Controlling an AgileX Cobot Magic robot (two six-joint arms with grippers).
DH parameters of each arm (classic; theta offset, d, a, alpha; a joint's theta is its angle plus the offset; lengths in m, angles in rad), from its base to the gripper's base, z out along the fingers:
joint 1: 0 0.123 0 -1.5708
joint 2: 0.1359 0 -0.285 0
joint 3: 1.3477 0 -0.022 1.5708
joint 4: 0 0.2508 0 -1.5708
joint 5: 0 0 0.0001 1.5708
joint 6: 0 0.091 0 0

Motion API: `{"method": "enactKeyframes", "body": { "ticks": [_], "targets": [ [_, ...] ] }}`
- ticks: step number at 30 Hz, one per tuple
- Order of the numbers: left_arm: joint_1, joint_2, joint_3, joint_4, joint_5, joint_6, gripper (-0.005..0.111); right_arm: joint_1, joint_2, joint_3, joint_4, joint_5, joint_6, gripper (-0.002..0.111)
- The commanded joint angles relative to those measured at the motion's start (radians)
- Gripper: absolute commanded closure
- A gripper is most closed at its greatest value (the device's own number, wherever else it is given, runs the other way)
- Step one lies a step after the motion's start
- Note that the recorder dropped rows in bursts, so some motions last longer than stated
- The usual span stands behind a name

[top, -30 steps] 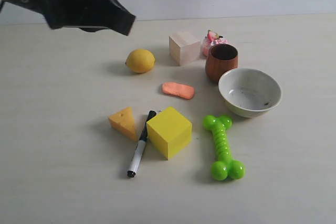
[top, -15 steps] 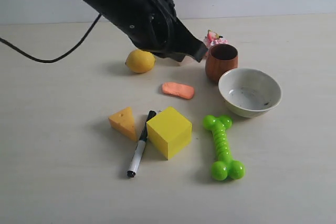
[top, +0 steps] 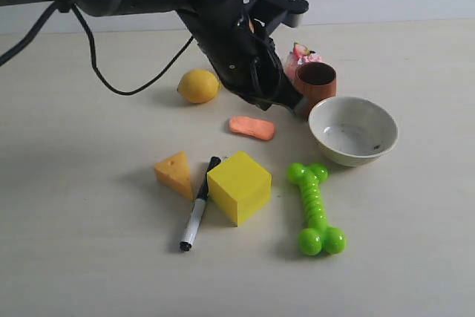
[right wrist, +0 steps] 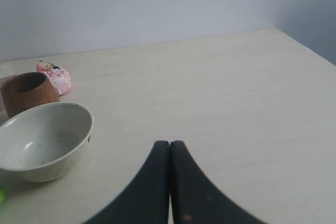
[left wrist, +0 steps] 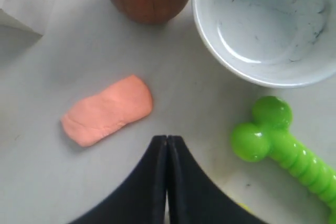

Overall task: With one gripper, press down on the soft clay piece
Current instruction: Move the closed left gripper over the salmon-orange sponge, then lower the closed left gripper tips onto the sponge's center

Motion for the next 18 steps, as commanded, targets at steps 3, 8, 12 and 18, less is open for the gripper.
{"method": "enactKeyframes", "body": {
  "ticks": [3,8,12,18],
  "targets": [
    [-0.002,0.054,-0.041,0.036,0.006,-0.007,0.107,-0.005,-0.006,0.004,0.001,-0.003,-0.002,0.108],
    [0.0,0.077,-0.041,0.094,-0.007,-0.049,0.107,-0.005,-0.006,0.004,0.001,-0.003,-0.002,0.108],
    [0.0,0.108,-0.063,0.117,-0.007,-0.06,0.107,-0.005,-0.006,0.004,0.001,-0.003,-0.002,0.108],
    [0.0,0.156,-0.128,0.117,0.005,-0.061,0.107,-0.005,-0.006,0.004,0.001,-0.003,-0.002,0.108]
  ]
}}
